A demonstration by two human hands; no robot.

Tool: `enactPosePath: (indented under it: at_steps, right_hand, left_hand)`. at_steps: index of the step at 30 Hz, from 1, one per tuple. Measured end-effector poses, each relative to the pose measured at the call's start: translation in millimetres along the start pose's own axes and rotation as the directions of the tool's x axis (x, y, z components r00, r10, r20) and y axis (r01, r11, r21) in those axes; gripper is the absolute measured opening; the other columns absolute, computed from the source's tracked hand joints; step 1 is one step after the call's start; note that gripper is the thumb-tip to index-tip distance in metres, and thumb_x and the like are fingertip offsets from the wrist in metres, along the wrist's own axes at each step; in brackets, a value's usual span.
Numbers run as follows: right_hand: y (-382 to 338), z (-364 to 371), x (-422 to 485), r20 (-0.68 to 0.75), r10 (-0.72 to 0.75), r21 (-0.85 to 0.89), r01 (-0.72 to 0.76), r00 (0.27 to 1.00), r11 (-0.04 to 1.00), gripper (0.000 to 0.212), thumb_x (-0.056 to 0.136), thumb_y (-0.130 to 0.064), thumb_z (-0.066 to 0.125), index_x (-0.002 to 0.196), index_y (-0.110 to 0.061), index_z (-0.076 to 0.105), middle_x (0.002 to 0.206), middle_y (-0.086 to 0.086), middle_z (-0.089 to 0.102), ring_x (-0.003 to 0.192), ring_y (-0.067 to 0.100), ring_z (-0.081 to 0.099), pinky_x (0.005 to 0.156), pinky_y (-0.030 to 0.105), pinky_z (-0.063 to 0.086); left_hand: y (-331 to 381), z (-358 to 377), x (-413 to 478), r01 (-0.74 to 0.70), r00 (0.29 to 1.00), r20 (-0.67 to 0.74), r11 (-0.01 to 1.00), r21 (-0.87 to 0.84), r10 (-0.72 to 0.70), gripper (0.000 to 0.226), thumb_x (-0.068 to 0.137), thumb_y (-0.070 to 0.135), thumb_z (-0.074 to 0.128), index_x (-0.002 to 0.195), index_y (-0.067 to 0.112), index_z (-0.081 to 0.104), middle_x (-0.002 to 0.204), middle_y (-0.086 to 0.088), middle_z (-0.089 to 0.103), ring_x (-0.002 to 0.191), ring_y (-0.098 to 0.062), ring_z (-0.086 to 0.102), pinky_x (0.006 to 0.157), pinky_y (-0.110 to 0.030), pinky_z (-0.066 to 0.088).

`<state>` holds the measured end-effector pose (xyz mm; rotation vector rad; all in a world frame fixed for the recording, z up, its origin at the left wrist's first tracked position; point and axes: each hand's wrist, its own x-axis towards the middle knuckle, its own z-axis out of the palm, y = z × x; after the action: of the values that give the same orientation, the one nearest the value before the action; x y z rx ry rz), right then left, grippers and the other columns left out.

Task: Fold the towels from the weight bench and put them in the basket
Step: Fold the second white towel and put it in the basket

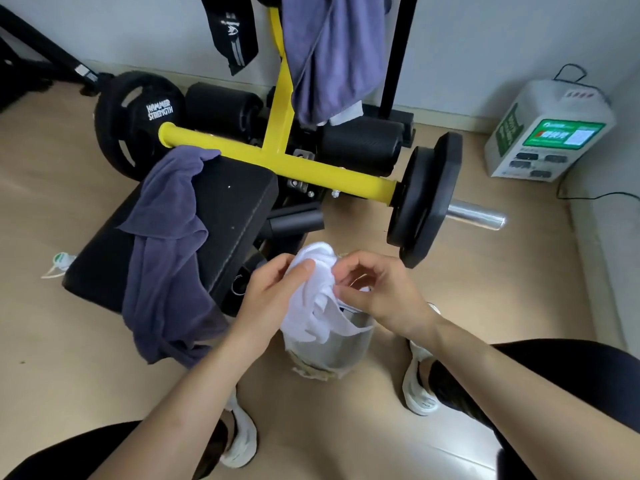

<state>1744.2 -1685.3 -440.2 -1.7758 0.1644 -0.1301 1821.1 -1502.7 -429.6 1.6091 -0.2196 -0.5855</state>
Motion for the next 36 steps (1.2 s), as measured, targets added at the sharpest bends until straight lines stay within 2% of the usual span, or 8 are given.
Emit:
enactPosePath:
  at_steps: [7, 13, 17, 20, 22, 26, 31, 36]
  right_hand:
    - [5, 6, 6, 0.035, -0.062, -0.098, 0.065, 0.997, 0.993, 0.014, 0.082, -0.004, 0.08, 0.093, -0.011, 0.077, 0.093, 0.0, 0.074, 0.087, 0.019, 0.068, 0.084, 0.034, 0.056]
    - [1, -15, 24, 0.052, 0.056, -0.023, -0.055, 0.997, 0.998, 0.008, 0.096, -0.005, 0.063, 0.091, -0.01, 0.067, 0.079, 0.0, 0.068, 0.073, 0.012, 0.061, 0.072, 0.027, 0.049]
    - [-1, -19, 26, 0.071, 0.052, -0.056, -0.048, 0.996, 0.997, 0.01, 0.102, -0.01, 0.056, 0.098, -0.005, 0.063, 0.077, 0.017, 0.058, 0.07, 0.018, 0.05, 0.064, 0.031, 0.042]
    - [-6, -15, 26, 0.13, 0.048, -0.058, -0.041, 0.99, 0.997, 0.012, 0.101, -0.012, 0.057, 0.099, -0.005, 0.067, 0.088, 0.022, 0.067, 0.075, 0.022, 0.058, 0.07, 0.037, 0.049]
    - [-6, -15, 26, 0.169, 0.054, -0.057, -0.045, 0.984, 0.997, 0.011, 0.1, -0.011, 0.059, 0.099, -0.007, 0.069, 0.089, 0.012, 0.072, 0.08, 0.017, 0.064, 0.076, 0.036, 0.054]
    - [-11, -14, 26, 0.224, 0.056, 0.021, -0.062, 0.973, 0.998, 0.011, 0.094, -0.01, 0.065, 0.099, -0.002, 0.069, 0.084, 0.005, 0.071, 0.078, 0.01, 0.065, 0.072, 0.027, 0.054]
    - [-13, -27, 28, 0.315, 0.043, 0.086, -0.074, 0.948, 0.994, 0.022, 0.088, 0.003, 0.071, 0.109, 0.001, 0.065, 0.091, 0.003, 0.073, 0.085, 0.014, 0.066, 0.08, 0.028, 0.054]
    - [3, -52, 32, 0.325, 0.177, -0.165, -0.129, 0.929, 0.978, 0.025, 0.083, 0.0, 0.078, 0.106, -0.005, 0.07, 0.085, 0.001, 0.067, 0.076, 0.009, 0.059, 0.072, 0.021, 0.046]
  left_hand:
    - [-3, -13, -3, 0.102, 0.994, 0.046, 0.989, -0.103, -0.098, 0.051, 0.092, 0.041, 0.064, 0.114, -0.005, 0.062, 0.112, -0.035, 0.062, 0.094, -0.028, 0.064, 0.089, -0.043, 0.046]
    - [-3, -20, 0, 0.09, 0.994, -0.059, 0.994, 0.057, -0.087, 0.031, 0.088, 0.038, 0.073, 0.093, 0.009, 0.067, 0.084, -0.01, 0.069, 0.076, -0.026, 0.066, 0.073, -0.039, 0.051]
    - [-10, -24, 2, 0.081, 0.997, -0.041, 0.948, 0.307, -0.072, 0.021, 0.083, 0.044, 0.071, 0.103, 0.038, 0.07, 0.101, 0.009, 0.074, 0.1, -0.015, 0.07, 0.092, -0.047, 0.057]
    - [-10, -16, -1, 0.025, 1.0, -0.024, 0.935, 0.354, -0.018, 0.033, 0.082, 0.045, 0.071, 0.114, 0.043, 0.066, 0.124, 0.017, 0.063, 0.115, -0.002, 0.06, 0.095, -0.027, 0.05]
    - [-9, -10, -2, -0.037, 0.999, 0.018, 0.94, 0.338, 0.033, 0.032, 0.078, 0.05, 0.071, 0.108, 0.04, 0.068, 0.115, 0.016, 0.067, 0.107, 0.0, 0.062, 0.088, -0.02, 0.049]
    - [-14, 4, -6, -0.069, 0.994, 0.106, 0.942, 0.328, 0.036, 0.042, 0.072, 0.056, 0.072, 0.098, 0.023, 0.071, 0.094, 0.007, 0.074, 0.094, -0.012, 0.07, 0.085, -0.03, 0.056]
    - [-22, 11, 2, -0.144, 0.989, 0.085, 0.923, 0.356, 0.121, 0.006, 0.096, 0.02, 0.067, 0.094, 0.015, 0.069, 0.088, 0.008, 0.072, 0.087, -0.006, 0.067, 0.08, -0.028, 0.049]
    - [-10, -1, 6, -0.01, 0.998, 0.06, 0.99, 0.137, 0.002, 0.023, 0.096, 0.03, 0.051, 0.093, 0.011, 0.064, 0.086, -0.004, 0.058, 0.085, -0.018, 0.052, 0.08, -0.04, 0.04]
